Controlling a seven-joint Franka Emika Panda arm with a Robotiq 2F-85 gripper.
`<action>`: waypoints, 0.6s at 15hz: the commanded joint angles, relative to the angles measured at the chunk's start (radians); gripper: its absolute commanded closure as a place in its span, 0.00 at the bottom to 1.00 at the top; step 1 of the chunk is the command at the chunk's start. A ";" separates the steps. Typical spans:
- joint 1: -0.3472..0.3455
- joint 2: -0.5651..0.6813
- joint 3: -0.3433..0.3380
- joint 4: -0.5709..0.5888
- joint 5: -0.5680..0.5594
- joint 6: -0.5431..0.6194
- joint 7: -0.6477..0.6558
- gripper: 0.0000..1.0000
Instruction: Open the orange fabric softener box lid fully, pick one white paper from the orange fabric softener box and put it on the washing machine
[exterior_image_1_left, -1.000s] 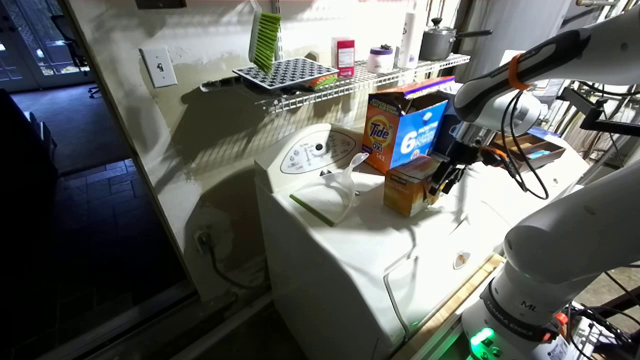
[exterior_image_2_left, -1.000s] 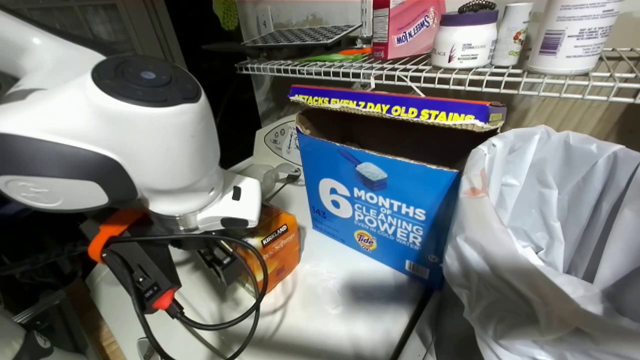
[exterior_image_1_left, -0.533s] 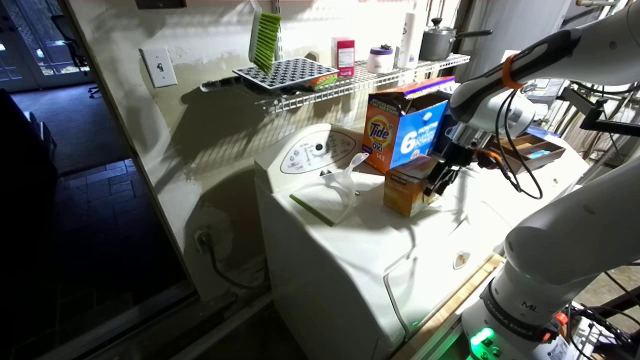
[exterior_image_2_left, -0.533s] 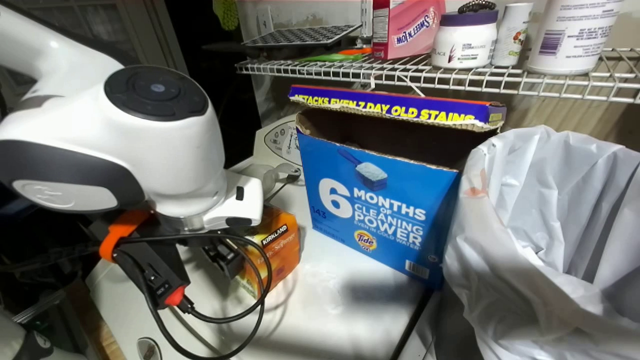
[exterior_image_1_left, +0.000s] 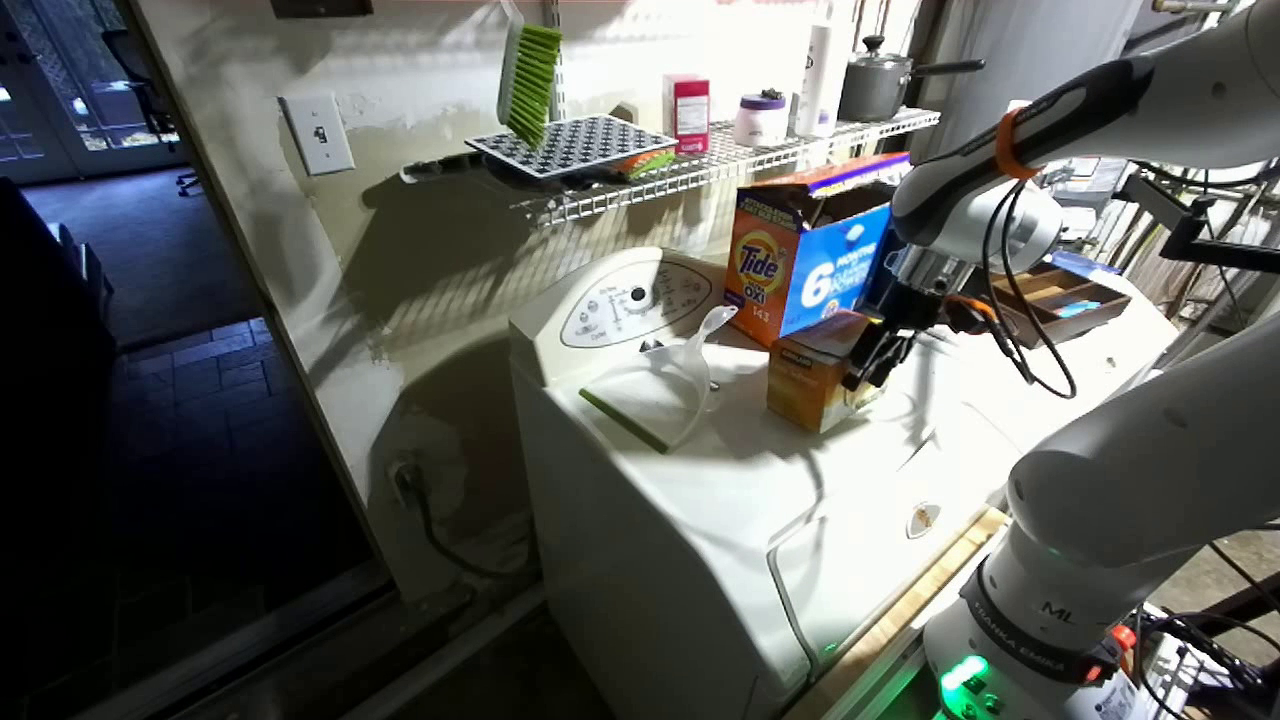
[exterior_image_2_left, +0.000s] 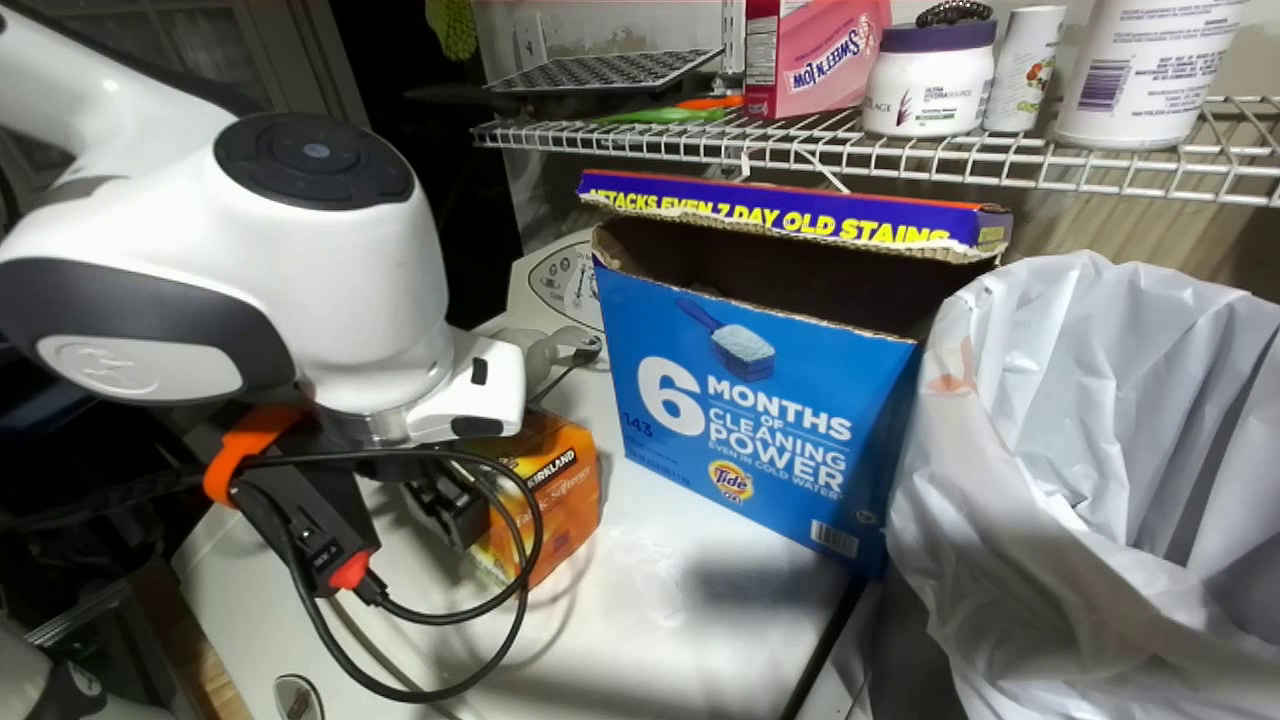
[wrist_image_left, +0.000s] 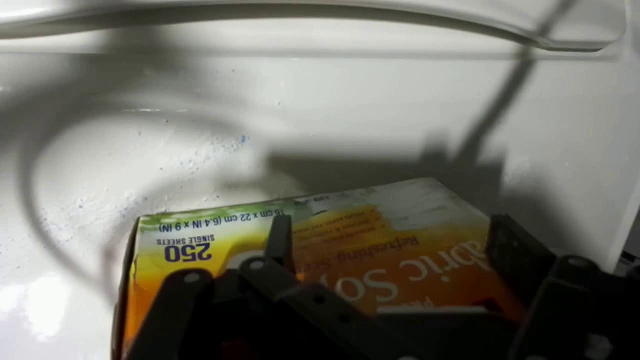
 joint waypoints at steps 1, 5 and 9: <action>-0.041 0.005 0.057 0.001 -0.082 0.028 0.109 0.00; -0.066 -0.003 0.096 0.001 -0.191 0.039 0.245 0.00; -0.053 -0.011 0.107 0.002 -0.232 0.038 0.292 0.00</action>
